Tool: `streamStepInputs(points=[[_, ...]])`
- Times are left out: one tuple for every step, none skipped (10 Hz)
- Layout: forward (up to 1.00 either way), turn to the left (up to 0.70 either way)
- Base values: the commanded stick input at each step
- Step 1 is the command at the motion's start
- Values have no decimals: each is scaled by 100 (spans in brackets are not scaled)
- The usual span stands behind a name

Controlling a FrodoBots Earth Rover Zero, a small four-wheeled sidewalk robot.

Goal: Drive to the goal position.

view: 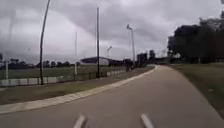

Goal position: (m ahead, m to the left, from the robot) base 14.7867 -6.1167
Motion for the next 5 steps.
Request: streamStepInputs(points=[[0,-95],[0,-95],[0,-95],[0,-95],[0,-95]])
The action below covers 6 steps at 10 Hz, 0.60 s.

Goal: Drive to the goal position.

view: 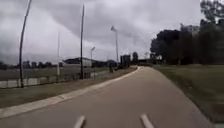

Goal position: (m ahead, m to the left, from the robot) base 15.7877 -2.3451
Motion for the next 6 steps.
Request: streamStepInputs(points=[[0,-95],[0,-94],[0,-30],[0,-3],[0,0],[0,0]])
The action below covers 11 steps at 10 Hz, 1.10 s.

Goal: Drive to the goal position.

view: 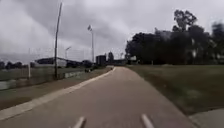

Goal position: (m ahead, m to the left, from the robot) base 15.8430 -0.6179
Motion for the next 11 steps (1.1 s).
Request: streamStepInputs(points=[[0,0],[0,0],[0,0],[0,0],[0,0],[0,0],[0,0],[0,37],[0,54],[0,89],[0,99]])
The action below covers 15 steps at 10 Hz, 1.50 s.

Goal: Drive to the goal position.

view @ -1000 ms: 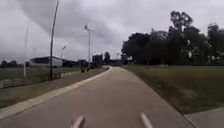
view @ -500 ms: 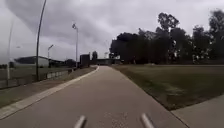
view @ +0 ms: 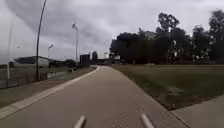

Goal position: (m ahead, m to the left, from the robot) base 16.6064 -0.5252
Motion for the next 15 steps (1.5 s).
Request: streamStepInputs(points=[[0,99],[0,98],[0,98],[0,98],[0,98],[0,98],[0,98],[0,98],[0,98],[0,98],[0,98],[0,89],[0,55],[0,6],[0,0]])
